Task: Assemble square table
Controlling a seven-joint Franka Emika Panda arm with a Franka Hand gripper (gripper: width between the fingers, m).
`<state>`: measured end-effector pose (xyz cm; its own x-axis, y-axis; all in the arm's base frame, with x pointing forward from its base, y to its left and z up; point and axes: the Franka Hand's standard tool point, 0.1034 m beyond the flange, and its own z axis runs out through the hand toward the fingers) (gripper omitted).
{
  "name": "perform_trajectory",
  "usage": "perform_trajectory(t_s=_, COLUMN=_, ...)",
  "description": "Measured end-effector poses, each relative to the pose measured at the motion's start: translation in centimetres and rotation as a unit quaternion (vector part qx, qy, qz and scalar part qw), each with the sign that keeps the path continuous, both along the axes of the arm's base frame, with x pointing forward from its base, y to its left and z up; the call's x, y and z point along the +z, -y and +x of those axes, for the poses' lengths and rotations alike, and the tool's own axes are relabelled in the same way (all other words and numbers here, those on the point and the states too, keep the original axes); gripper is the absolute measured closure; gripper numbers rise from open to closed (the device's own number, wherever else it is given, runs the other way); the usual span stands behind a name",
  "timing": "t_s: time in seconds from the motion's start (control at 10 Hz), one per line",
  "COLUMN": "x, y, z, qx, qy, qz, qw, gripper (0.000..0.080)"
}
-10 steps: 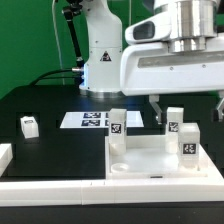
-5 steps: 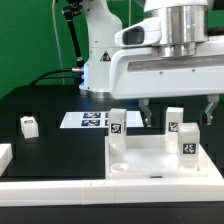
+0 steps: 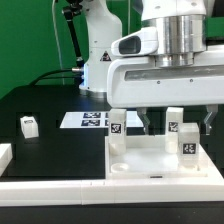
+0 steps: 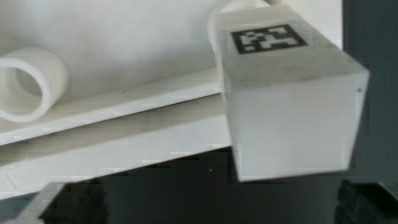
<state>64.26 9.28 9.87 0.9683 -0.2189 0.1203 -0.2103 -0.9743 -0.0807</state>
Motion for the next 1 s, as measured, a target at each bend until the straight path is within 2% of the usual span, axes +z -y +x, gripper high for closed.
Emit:
perform_trajectory(t_s=0.3, x=-1.2, y=-1.7, z=-0.5, qx=-0.008, qy=-0.015, qz=0.006, qw=1.000, gripper=0.0150)
perform_trajectory(t_s=0.6, x=-1.7, y=-1.7, z=-0.9, qx=-0.007, qy=-0.020, qz=0.006, qw=1.000, gripper=0.0150)
perform_trajectory(t_s=0.7, x=-1.7, y=-1.7, z=-0.9, qx=-0.007, qy=-0.020, qz=0.006, qw=1.000, gripper=0.0284)
perform_trajectory(t_s=0.8, x=-1.7, y=-1.7, z=-0.9, qx=-0.008, qy=-0.020, qz=0.005, qw=1.000, gripper=0.0284)
perform_trajectory(t_s=0.9, x=-1.8, y=-1.6, z=-0.9, qx=-0.008, qy=-0.020, qz=0.005, qw=1.000, gripper=0.0437)
perform_trajectory(t_s=1.0, x=-1.8, y=-1.6, z=-0.9, qx=-0.008, qy=-0.020, qz=0.005, qw=1.000, gripper=0.0437)
